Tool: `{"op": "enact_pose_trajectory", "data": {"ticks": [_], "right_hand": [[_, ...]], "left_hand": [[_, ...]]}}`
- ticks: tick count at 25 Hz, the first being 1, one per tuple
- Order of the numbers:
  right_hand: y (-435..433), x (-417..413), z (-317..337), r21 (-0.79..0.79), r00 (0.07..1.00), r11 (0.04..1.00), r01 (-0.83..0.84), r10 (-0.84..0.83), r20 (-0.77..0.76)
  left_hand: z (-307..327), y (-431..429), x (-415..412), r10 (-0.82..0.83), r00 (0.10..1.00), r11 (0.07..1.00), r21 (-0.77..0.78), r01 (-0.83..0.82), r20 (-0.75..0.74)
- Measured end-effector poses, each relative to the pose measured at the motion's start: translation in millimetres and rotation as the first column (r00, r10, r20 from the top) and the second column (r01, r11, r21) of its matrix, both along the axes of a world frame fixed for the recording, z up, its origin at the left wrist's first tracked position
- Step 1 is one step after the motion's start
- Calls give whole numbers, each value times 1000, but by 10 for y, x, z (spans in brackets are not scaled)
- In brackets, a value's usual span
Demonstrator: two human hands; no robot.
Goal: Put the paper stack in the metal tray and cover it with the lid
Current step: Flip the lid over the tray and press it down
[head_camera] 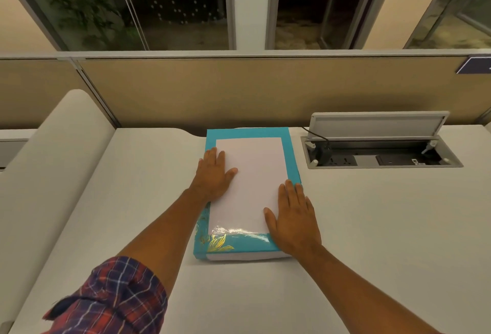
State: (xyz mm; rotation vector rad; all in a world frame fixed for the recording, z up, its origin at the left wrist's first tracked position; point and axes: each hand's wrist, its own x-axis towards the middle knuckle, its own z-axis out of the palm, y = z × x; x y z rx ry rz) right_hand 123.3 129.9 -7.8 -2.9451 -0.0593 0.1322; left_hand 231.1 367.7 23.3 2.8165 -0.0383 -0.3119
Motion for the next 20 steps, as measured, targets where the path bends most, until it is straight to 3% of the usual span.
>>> {"op": "enact_pose_trajectory", "data": {"ticks": [6,11,20], "right_hand": [[23,65,54,-8,1000,1000,-3,3,-25],[48,634,268,29,999,999,-34,33,25],[34,1378,259,24,996,997,-80,81,-40]], "left_hand": [[37,-44,5,-3,1000,999,51,4,-28],[52,17,-7,-33,999,994,101,34,-8],[-140,60,4,17,998,1000,-27,-15,56]]}}
